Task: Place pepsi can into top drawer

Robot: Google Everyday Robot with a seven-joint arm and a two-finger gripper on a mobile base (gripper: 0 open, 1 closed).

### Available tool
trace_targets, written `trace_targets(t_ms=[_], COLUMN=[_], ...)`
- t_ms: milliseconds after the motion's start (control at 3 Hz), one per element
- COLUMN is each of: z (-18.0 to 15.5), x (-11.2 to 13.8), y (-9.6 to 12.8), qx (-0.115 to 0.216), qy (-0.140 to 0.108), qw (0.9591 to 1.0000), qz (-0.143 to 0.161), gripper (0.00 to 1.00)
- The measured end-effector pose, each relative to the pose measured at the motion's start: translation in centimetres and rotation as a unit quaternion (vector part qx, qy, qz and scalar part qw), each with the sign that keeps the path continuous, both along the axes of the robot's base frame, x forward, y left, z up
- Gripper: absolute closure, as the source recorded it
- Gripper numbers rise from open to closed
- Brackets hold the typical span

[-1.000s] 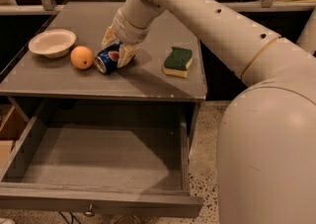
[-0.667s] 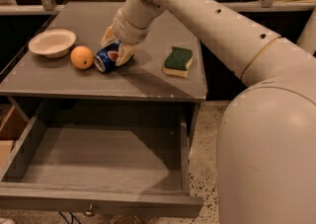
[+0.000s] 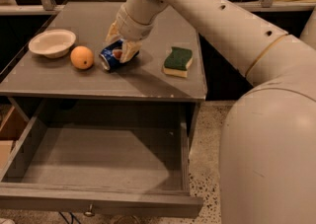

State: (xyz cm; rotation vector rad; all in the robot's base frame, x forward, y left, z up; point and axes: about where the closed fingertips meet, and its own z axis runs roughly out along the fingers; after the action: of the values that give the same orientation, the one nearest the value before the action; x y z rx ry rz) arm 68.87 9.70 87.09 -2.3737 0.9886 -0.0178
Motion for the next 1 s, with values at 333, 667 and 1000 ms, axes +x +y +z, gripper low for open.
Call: trace_targets(t_ms=[333, 667, 1000], z=[2.0, 4.3, 4.3], x=[0.0, -0.2, -0.2], y=[-1.9, -3.8, -3.8], qx=[-0.018, -0.028, -0.028], qy=[-0.012, -0.027, -0.027], qw=[0.9995, 0.9983, 0.9983], qz=[-0.022, -0.043, -0.043], gripper=[1.0, 1.0, 1.0])
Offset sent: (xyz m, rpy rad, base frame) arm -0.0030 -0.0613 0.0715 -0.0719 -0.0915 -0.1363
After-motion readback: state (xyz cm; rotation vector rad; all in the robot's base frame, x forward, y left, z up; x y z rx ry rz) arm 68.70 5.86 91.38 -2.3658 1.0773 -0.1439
